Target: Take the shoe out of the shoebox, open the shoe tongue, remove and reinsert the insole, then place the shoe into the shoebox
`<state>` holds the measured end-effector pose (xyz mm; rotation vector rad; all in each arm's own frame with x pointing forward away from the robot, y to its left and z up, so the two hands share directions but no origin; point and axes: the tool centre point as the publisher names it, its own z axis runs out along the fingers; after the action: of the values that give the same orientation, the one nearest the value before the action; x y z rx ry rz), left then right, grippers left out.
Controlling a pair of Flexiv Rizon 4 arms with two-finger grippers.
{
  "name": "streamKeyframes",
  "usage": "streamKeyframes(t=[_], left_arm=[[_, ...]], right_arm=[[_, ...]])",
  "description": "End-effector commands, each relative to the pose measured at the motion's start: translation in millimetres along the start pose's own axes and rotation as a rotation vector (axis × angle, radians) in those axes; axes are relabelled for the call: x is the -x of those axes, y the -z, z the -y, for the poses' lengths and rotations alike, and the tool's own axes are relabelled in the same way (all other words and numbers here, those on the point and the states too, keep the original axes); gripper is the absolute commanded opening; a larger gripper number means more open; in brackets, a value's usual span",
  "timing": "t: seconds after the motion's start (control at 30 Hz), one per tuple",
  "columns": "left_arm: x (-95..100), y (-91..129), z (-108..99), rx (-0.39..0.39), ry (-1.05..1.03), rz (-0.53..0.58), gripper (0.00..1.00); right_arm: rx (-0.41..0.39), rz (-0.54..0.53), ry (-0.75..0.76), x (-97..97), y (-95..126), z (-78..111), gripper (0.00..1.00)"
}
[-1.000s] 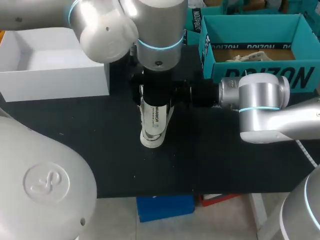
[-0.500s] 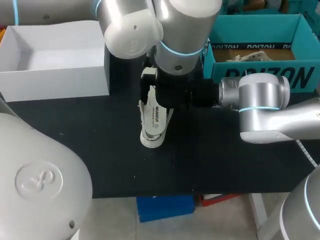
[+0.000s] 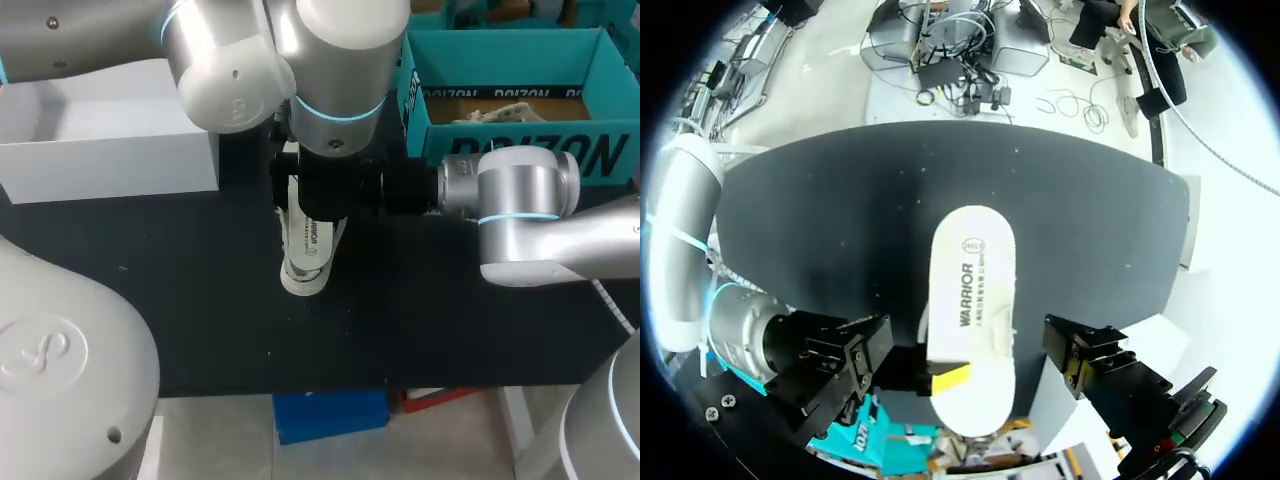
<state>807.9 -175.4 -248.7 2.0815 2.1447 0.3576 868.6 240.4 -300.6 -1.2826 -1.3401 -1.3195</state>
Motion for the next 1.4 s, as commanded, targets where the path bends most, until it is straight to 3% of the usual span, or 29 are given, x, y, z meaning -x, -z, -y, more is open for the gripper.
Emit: streamKeyframes(t=[0.03,0.73,1.07,1.4], left_arm=[[-2.4,-1.8,-6.5,0.0,-0.006,0.007,1.0],[-4.5,-17.3,-98.9,0.024,0.045,0.051,1.0],[-12.3,-32.5,-156.3,0.026,0.1,0.05,1.0],[-16.9,-45.2,-183.0,0.009,0.13,0.06,1.0]], right_arm=[[0.0,0.002,-0.001,0.4,-1.2,-0.2,0.0],[0.0,0.002,-0.001,0.4,-1.2,-0.2,0.0],[0.0,0.002,-0.001,0.4,-1.2,-0.2,0.0],[0.0,0.002,-0.001,0.4,-1.2,-0.2,0.0]])
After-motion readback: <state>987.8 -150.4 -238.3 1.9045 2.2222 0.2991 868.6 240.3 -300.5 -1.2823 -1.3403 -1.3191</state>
